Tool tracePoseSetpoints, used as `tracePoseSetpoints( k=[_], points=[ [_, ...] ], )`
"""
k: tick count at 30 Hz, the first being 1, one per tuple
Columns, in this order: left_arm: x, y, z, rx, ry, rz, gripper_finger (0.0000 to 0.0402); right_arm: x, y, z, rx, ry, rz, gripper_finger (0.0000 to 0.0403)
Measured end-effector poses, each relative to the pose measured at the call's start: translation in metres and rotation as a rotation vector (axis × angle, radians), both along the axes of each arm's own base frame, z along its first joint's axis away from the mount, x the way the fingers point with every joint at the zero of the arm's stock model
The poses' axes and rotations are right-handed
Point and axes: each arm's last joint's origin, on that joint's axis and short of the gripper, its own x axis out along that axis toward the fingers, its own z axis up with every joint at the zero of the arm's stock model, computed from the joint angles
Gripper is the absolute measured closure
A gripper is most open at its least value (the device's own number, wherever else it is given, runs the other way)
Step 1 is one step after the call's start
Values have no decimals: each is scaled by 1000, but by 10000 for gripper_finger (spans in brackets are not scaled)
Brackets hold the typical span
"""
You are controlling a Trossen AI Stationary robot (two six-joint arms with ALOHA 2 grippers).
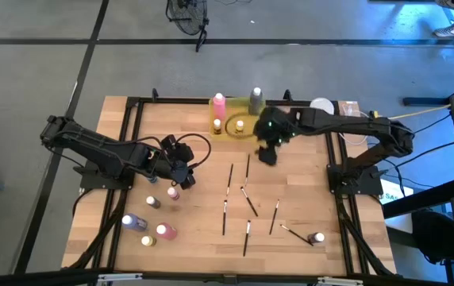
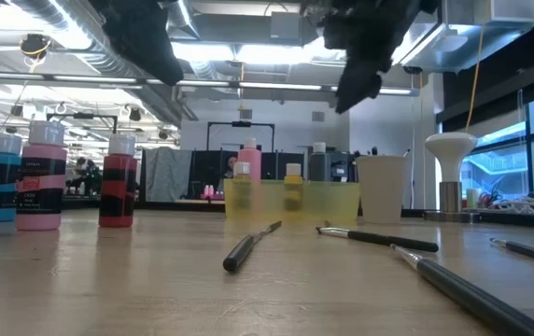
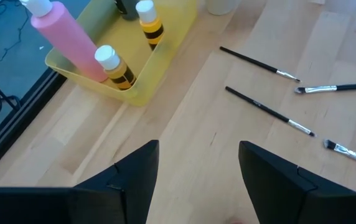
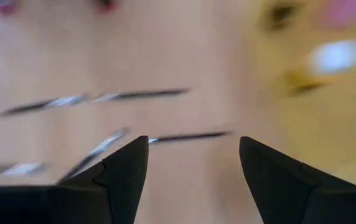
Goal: Pick & Place Paint Supplies
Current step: Put the silver paint brush into the white cup
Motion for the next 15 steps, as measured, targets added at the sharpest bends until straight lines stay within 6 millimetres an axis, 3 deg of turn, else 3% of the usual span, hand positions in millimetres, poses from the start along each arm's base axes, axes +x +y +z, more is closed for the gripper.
tracePoseSetpoints(
  k=[3,7,15],
  points=[
    [0,0,0,-10,-8,12,183,-2,29,-4,117,68,66,149],
    [0,0,-3,-19,-13,23,184,-14,65,-24,174,258,27,149],
    [1,0,-11,-25,-33,24,183,-37,100,-59,166,411,-473,167]
  ],
)
